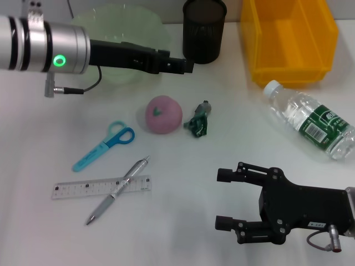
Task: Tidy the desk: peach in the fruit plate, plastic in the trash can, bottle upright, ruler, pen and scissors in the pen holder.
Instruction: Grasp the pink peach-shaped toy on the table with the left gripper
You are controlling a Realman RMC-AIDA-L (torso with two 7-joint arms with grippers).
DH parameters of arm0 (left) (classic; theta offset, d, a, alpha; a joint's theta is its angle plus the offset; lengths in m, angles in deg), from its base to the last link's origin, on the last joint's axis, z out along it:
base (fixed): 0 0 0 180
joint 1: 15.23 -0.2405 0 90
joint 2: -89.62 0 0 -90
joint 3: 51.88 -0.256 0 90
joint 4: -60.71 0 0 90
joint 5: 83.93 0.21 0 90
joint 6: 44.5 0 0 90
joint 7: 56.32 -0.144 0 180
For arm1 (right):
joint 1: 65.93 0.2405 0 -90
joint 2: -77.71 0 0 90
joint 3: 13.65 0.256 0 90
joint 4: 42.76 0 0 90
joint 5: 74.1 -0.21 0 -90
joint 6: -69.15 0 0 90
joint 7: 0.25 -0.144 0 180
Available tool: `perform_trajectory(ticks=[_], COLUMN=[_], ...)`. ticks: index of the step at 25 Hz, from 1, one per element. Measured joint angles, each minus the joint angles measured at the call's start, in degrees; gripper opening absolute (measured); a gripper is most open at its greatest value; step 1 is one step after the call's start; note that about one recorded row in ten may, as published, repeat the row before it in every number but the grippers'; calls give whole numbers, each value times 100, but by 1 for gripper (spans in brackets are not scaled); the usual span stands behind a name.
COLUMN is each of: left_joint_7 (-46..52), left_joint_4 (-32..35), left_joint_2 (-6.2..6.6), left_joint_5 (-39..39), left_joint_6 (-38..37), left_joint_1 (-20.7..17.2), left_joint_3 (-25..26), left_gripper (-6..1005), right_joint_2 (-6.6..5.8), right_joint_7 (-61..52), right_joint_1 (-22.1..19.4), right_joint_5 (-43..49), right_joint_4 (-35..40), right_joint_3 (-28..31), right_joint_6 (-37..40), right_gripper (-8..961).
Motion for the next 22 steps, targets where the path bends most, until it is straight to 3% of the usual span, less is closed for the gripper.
perform_trajectory(ticks=[8, 13, 16, 18, 22], left_joint_7=[1081, 1124, 1124, 1131, 1133], left_joint_4=[253, 145, 145, 162, 173], left_joint_2=[-25, -41, -41, -53, -53], left_joint_5=[1311, 1495, 1495, 1506, 1508], left_joint_6=[-470, -317, -317, 89, 224], left_joint_1=[373, 523, 523, 526, 525], left_joint_3=[-46, -772, -772, -1413, -1594], left_gripper=[783, 782, 782, 782, 783], right_joint_2=[0, 0, 0, 0, 0], right_joint_7=[134, 144, 145, 146, 148], right_joint_1=[-12, -23, -34, -41, -50], right_joint_5=[0, 0, 1, 1, 1], right_joint_4=[-81, -81, -79, -89, -147], right_joint_3=[-12, -27, -39, -46, -46], right_joint_6=[1, 1, 0, 1, 0], right_gripper=[826, 826, 826, 826, 827])
